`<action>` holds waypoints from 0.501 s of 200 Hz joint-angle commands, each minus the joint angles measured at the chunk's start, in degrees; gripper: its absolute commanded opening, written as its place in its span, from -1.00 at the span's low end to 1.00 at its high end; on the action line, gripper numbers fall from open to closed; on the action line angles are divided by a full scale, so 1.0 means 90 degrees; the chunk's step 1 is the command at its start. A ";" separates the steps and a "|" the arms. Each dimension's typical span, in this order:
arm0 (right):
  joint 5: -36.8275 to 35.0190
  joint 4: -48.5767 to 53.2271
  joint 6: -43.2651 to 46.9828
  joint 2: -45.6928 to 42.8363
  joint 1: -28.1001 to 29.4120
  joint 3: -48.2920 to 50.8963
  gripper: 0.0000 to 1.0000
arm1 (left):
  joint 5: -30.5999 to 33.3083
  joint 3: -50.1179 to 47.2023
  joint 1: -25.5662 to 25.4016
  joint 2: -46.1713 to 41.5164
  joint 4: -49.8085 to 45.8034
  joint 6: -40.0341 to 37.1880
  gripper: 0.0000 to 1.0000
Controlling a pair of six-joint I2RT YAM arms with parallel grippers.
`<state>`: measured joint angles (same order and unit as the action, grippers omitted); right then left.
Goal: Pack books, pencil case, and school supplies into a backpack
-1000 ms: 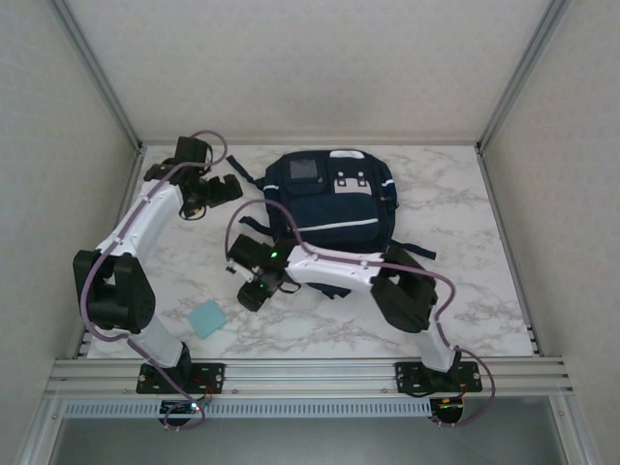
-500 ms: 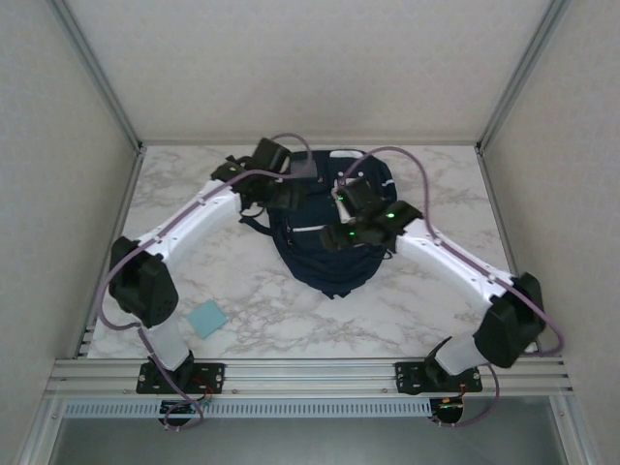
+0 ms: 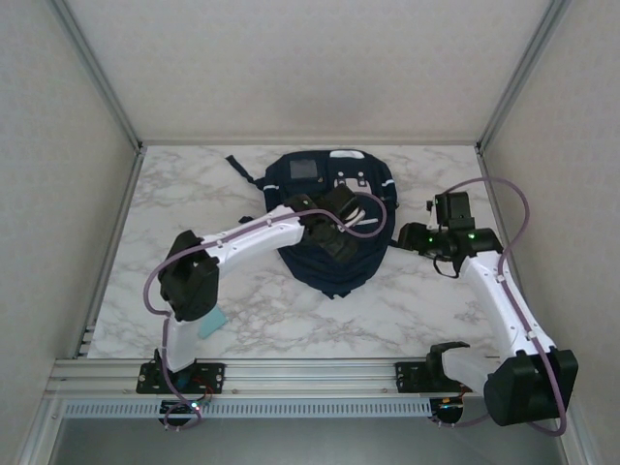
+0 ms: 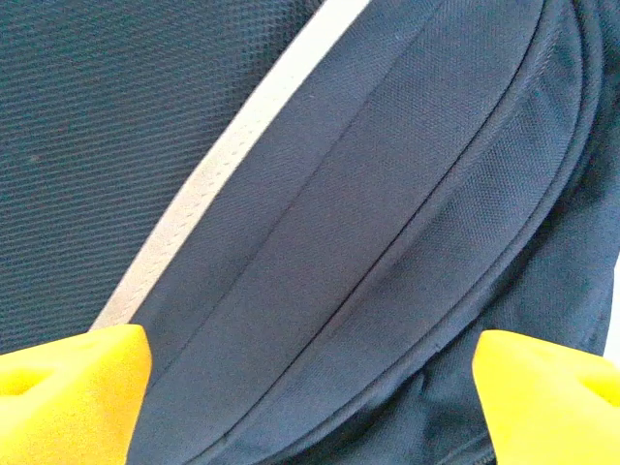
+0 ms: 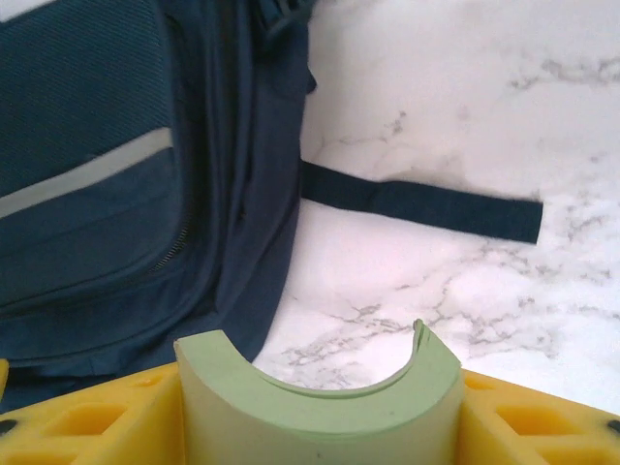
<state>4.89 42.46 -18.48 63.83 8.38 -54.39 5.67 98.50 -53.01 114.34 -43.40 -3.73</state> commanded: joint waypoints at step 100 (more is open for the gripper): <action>0.1579 -0.0601 -0.0527 -0.0217 -0.0209 0.0425 0.00 | 0.0269 0.1242 0.0146 0.0401 -0.0586 -0.0350 -1.00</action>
<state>14.44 40.21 -20.58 62.35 6.74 -51.57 6.37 106.08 -52.60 119.59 -46.83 -7.99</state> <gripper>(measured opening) 0.506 0.048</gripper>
